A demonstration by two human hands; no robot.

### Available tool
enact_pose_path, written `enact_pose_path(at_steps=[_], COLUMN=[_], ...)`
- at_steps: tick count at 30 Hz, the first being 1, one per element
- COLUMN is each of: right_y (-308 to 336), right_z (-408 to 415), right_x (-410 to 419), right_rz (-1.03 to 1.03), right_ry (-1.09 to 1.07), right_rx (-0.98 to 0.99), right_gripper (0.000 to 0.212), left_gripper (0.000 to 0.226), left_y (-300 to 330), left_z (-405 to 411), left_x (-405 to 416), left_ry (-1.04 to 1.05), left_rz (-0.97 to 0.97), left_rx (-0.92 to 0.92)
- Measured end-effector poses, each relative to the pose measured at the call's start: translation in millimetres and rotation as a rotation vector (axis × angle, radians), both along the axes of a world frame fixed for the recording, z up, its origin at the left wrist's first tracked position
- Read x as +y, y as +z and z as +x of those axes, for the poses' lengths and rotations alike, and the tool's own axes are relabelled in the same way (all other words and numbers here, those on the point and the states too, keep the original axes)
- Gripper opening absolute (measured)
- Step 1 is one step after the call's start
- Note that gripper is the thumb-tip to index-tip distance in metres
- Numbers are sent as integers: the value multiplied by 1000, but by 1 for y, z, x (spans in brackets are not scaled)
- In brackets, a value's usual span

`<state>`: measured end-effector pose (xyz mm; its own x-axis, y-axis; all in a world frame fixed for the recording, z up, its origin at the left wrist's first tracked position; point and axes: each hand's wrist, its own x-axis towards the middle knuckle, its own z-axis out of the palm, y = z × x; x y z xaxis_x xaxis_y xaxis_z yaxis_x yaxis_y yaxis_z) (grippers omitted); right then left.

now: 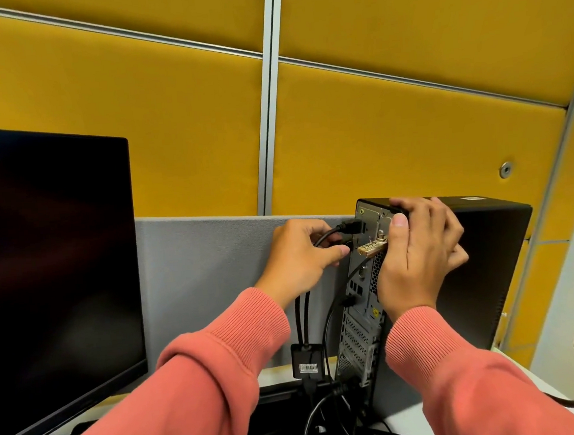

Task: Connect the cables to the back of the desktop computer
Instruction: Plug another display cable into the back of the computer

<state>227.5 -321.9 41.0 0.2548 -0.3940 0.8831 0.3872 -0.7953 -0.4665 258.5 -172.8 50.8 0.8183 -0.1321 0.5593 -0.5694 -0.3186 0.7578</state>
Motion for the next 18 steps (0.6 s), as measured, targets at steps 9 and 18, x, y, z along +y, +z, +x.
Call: enact_pose_path(at_steps=[9, 18], right_y=[0, 0], right_z=[0, 2], right_x=[1, 1], right_rz=[6, 11], right_ry=[-4, -2], right_rx=[-8, -12], right_gripper=[28, 28], left_gripper=[7, 25], left_y=[7, 6], left_z=[0, -4], left_x=[8, -2], left_ry=[-116, 7], left_rz=[-3, -48], left_rx=[139, 65])
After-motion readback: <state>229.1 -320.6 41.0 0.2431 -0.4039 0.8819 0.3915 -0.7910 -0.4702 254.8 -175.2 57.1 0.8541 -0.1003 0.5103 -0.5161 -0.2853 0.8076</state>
